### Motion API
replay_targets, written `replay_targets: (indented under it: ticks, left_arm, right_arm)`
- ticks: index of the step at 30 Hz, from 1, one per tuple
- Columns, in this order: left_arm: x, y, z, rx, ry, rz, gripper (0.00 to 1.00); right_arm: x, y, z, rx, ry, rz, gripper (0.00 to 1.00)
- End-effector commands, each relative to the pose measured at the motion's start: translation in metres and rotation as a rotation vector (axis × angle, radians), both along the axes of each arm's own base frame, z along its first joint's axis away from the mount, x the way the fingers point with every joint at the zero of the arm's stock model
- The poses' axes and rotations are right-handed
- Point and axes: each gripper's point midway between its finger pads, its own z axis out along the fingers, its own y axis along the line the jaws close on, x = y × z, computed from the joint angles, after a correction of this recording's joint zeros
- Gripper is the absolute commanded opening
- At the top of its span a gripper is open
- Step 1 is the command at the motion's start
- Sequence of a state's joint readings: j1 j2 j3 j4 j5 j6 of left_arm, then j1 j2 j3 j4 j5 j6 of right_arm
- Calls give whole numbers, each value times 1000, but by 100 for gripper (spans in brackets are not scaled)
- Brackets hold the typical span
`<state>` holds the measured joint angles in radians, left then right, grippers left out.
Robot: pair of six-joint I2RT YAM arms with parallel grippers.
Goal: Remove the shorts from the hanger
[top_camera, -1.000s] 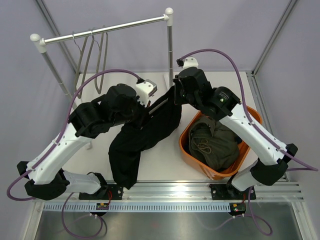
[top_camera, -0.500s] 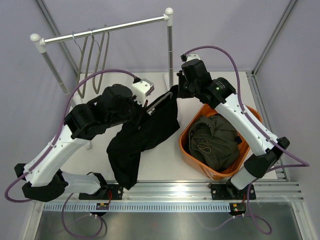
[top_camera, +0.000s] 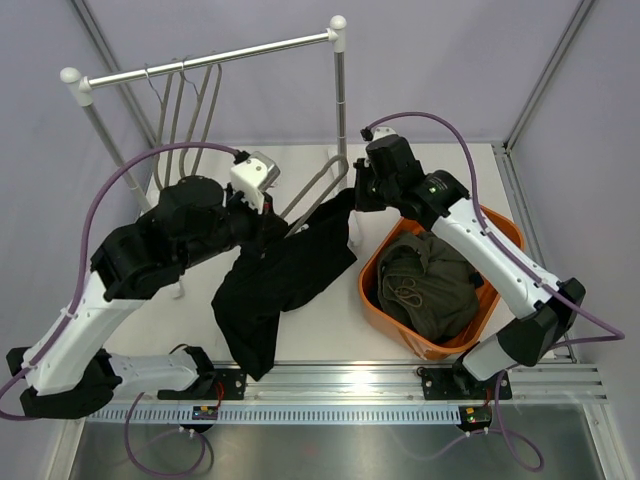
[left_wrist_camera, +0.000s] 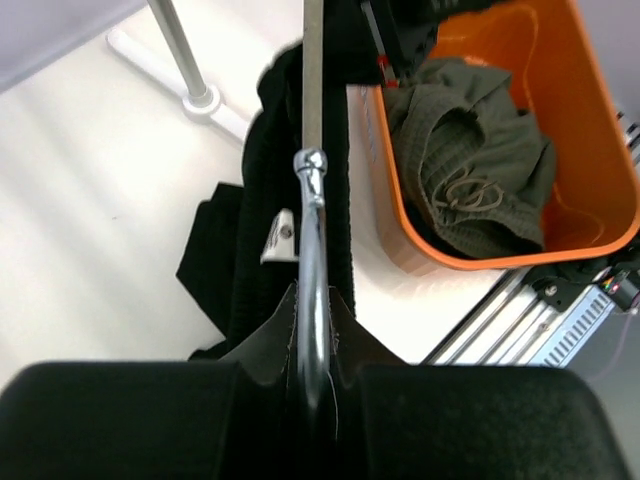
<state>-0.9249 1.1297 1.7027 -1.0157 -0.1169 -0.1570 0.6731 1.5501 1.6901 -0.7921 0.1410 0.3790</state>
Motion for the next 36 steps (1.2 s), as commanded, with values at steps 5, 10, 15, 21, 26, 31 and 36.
replay_targets:
  ticks: [5, 10, 15, 21, 26, 31, 36]
  left_arm:
    - [5, 0, 54, -294, -169, 56, 0]
    - [31, -6, 75, -510, -255, 178, 0]
    - [49, -6, 96, -665, -358, 260, 0]
    - [53, 11, 150, -838, -528, 319, 0]
    - [46, 35, 189, -906, -620, 363, 0]
    - [52, 38, 183, -786, -569, 409, 0]
    - [42, 50, 169, -806, -570, 403, 0]
  right_arm:
    - [-29, -6, 41, 148, -115, -3, 0]
    - [-91, 42, 66, 219, -162, 140, 0]
    - [-151, 92, 61, 230, -143, 288, 0]
    - [-197, 119, 35, 110, -133, 365, 0]
    - [-196, 102, 44, 91, -163, 337, 0]
    - [-169, 57, 91, 4, -305, 189, 0]
    - [-162, 33, 152, 31, -414, 160, 0]
